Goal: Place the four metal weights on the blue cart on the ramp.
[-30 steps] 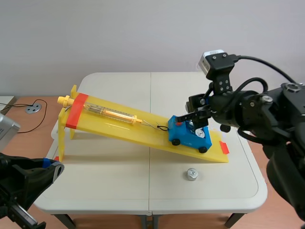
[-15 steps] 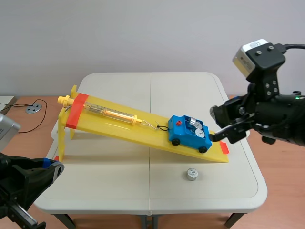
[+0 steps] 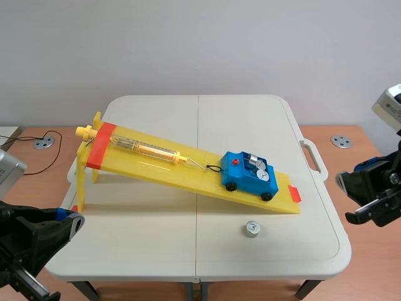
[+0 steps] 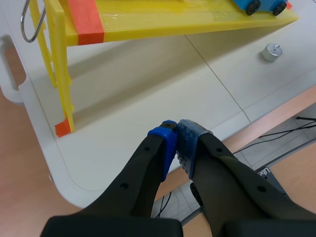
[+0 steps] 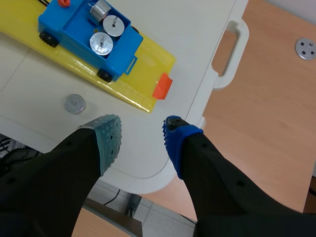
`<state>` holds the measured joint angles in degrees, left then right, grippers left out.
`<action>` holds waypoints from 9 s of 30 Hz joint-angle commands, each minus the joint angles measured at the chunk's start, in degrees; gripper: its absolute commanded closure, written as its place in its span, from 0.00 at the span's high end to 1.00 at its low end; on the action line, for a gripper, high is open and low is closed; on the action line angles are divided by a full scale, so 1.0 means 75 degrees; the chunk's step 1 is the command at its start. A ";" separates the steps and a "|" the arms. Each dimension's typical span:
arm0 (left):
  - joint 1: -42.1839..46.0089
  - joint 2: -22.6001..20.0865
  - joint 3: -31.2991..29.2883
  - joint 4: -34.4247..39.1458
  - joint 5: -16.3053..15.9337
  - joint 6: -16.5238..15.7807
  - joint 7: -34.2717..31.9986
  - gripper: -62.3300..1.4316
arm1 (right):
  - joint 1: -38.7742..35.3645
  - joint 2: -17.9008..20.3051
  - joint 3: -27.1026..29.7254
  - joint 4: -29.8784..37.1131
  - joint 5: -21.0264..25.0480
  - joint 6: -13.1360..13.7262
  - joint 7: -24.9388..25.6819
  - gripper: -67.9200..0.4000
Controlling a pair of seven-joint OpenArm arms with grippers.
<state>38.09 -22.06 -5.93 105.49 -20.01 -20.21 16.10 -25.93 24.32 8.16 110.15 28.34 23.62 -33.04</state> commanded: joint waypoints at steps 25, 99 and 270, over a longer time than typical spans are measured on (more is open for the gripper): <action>-0.0090 0.0038 -0.0125 0.0481 -0.0565 -0.0137 -0.0734 0.10 | 0.1961 -0.0729 -0.2011 -0.2532 -0.1577 0.0233 0.2250 0.33; -0.0111 0.0038 -0.0125 0.0481 -0.0565 -0.0137 -0.0737 0.10 | 0.3372 -0.2081 -0.3450 -0.5196 -0.3354 -0.0746 0.3471 0.16; -0.4555 0.2430 0.2203 -0.1775 0.3450 0.1594 -0.0688 0.06 | -0.5115 0.0268 0.2177 0.0385 0.0560 0.2547 0.0481 0.01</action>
<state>6.02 -4.91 11.99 86.76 7.68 -11.49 17.52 -64.45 23.66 21.06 106.89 30.89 41.19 -33.10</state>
